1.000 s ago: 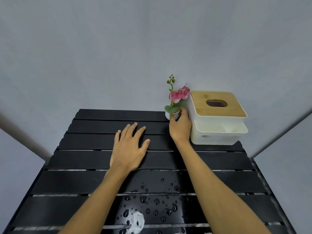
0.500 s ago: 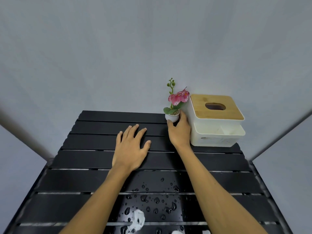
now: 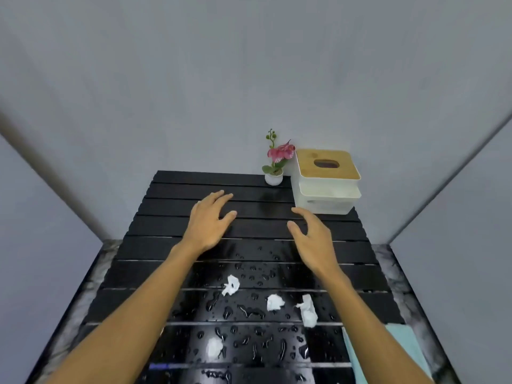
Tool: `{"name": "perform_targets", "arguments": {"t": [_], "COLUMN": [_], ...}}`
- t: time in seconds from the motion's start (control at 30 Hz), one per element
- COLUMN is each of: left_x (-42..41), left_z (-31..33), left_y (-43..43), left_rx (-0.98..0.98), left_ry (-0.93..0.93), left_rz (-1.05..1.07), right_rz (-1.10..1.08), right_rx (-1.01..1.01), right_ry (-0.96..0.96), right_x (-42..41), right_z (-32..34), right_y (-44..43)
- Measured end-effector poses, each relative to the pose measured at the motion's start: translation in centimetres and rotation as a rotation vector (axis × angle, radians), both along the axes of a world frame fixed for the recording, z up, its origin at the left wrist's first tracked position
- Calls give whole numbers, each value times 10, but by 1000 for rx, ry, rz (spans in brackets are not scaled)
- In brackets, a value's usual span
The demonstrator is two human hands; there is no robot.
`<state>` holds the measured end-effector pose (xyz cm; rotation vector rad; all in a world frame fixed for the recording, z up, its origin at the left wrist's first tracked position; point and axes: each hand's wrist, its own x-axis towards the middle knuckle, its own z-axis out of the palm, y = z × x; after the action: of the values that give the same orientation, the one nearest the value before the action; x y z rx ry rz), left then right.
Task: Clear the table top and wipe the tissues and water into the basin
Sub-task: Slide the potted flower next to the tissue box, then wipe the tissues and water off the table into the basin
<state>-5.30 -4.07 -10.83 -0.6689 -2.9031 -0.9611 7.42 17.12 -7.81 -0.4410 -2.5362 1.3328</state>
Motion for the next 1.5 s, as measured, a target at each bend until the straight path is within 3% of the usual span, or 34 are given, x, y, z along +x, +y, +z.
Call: {"name": "perform_targets", "arguments": {"t": [0.13,0.47,0.63,0.9,1.5], "left_x": [55,189,224,241,239], "left_z": [15,-13,-30,-42,-49], "left_y": [-39,-152,-189,-204,-204], "left_rx": [77,35,-11,-169,-243], "left_ry": [25,45,49,54,52], "left_rz": [28,123,196,234,242], "right_rz": [-14,-45,-22,-12,98], "right_rx": [99,448,602,700,692], "right_ry": [-5,-168,-396,-478,-353], "right_x": [58,195,240,261,233], "right_z": [-4,-34,-53,-63,-67], "right_y": [6,30,32,29,-36]}}
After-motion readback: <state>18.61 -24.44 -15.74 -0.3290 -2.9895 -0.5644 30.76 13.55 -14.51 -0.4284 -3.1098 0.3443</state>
